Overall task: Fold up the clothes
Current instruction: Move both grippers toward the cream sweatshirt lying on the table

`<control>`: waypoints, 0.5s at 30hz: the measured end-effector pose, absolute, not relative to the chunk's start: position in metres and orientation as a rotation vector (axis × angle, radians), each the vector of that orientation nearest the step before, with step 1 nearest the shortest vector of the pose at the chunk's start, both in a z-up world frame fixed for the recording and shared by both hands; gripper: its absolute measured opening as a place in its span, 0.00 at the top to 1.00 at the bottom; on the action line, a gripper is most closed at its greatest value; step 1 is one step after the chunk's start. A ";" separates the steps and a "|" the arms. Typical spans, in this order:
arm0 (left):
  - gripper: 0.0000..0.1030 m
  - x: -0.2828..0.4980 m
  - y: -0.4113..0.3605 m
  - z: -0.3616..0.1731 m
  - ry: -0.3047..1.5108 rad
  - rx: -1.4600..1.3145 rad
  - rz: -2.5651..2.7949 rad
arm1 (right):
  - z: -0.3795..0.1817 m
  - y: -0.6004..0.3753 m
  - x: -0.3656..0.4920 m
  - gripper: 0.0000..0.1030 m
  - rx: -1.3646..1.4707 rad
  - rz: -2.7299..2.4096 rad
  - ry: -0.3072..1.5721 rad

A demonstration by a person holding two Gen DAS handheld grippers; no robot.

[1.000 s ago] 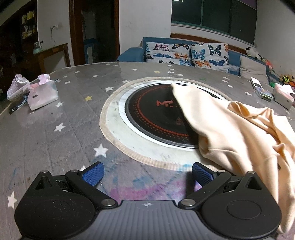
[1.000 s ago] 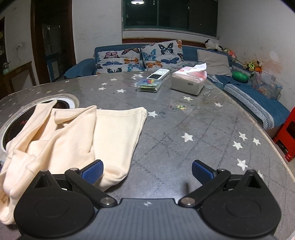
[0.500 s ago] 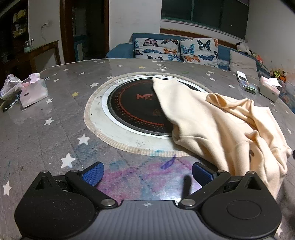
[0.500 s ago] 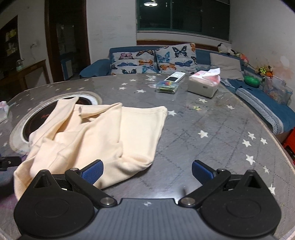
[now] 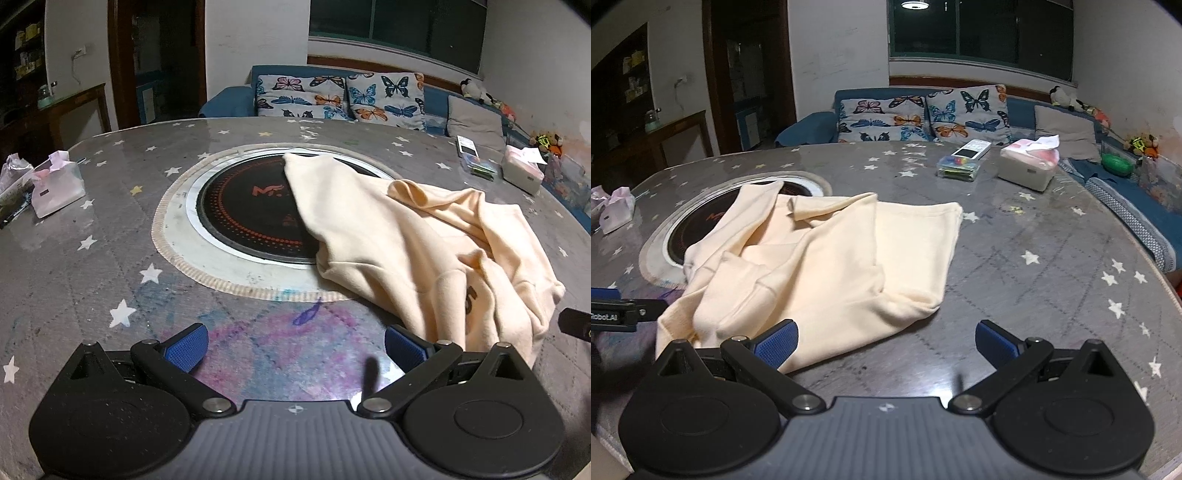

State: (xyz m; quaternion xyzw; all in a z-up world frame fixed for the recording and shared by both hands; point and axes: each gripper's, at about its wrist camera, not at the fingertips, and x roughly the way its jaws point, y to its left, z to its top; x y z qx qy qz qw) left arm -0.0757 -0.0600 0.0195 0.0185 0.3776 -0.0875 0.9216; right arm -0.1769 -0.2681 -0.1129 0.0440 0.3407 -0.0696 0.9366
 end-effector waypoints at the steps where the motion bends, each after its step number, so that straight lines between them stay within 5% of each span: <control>1: 0.00 -0.076 -0.061 0.020 0.776 0.040 -0.181 | -0.113 -0.267 -0.177 0.00 0.091 -0.138 0.697; 15: 0.00 -0.081 -0.072 0.022 0.770 0.057 -0.208 | -0.115 -0.259 -0.179 0.00 0.109 -0.120 0.697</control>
